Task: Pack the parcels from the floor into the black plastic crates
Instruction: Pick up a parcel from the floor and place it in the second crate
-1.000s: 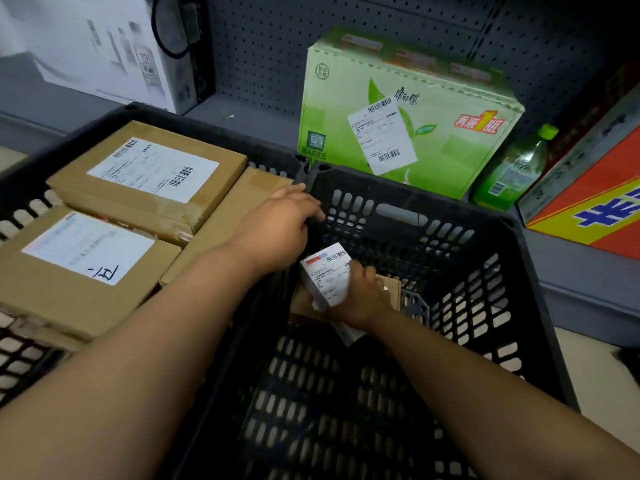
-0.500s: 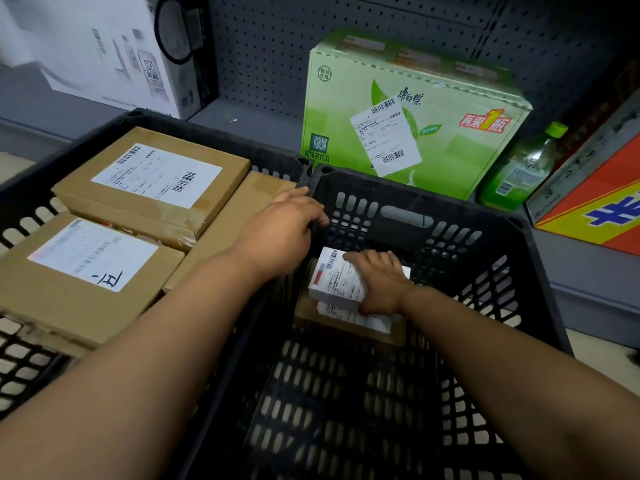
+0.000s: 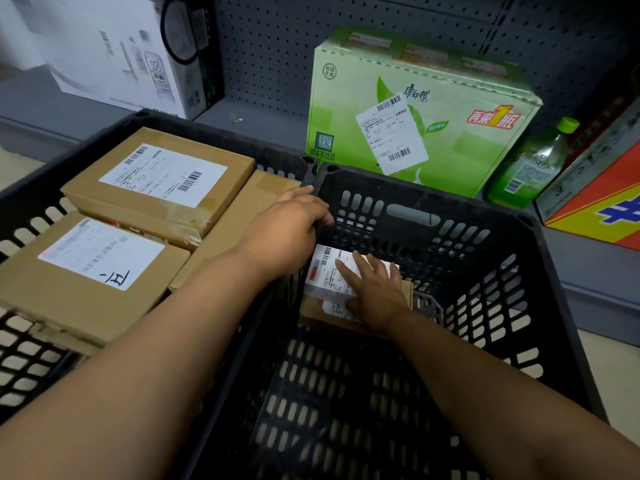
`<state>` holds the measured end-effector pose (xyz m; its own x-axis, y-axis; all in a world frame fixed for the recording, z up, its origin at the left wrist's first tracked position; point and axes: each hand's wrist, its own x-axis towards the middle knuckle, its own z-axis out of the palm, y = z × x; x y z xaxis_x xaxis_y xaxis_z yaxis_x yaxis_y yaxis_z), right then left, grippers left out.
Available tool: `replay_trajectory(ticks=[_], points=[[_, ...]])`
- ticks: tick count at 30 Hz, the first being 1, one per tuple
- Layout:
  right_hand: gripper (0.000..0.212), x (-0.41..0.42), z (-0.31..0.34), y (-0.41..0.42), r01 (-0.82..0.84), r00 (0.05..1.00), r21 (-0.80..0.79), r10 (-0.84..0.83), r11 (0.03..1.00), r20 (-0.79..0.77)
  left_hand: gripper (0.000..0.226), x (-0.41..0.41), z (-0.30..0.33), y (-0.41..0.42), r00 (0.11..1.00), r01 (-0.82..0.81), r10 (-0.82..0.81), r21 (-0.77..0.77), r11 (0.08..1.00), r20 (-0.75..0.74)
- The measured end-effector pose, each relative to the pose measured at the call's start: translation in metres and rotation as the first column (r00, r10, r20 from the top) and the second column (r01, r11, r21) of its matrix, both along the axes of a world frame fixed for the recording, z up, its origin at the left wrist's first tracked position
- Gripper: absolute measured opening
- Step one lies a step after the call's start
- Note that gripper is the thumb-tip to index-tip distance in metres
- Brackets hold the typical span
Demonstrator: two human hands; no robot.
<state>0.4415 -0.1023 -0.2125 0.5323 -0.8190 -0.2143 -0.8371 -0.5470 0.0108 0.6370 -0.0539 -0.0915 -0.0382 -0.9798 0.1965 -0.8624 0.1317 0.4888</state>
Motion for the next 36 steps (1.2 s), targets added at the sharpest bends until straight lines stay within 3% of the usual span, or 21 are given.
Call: replay_trajectory(ticks=[13,23,27,29,32,36], points=[[0.075,0.002,-0.010,0.013,0.134,0.990,-0.005,-0.134,0.991,0.035,0.043,-0.001,0.001,0.001,1.000,-0.008,0.008,-0.003,1.000,0.011],[0.077,0.005,-0.002,0.008,0.126,0.992,0.061,-0.125,0.990,-0.019,0.043,-0.002,0.003,0.003,1.000,-0.003,0.003,0.002,1.000,0.030],[0.089,0.009,0.015,0.015,0.117,0.991,0.139,-0.106,0.983,-0.084,0.042,-0.003,0.007,0.005,0.999,-0.003,0.003,0.006,1.000,0.042],[0.092,0.007,0.026,0.023,0.090,0.995,0.087,-0.086,0.992,-0.052,0.040,-0.004,0.009,0.006,0.998,-0.004,0.004,0.003,1.000,0.059],[0.089,-0.004,0.051,0.037,0.026,1.000,-0.055,-0.026,0.998,0.009,0.035,-0.009,0.013,0.011,0.985,0.002,-0.002,0.000,1.000,0.174],[0.086,-0.031,0.098,0.048,-0.036,0.999,-0.198,0.043,0.980,0.032,0.031,-0.017,0.020,0.015,0.864,0.049,-0.037,-0.010,0.999,0.502]])
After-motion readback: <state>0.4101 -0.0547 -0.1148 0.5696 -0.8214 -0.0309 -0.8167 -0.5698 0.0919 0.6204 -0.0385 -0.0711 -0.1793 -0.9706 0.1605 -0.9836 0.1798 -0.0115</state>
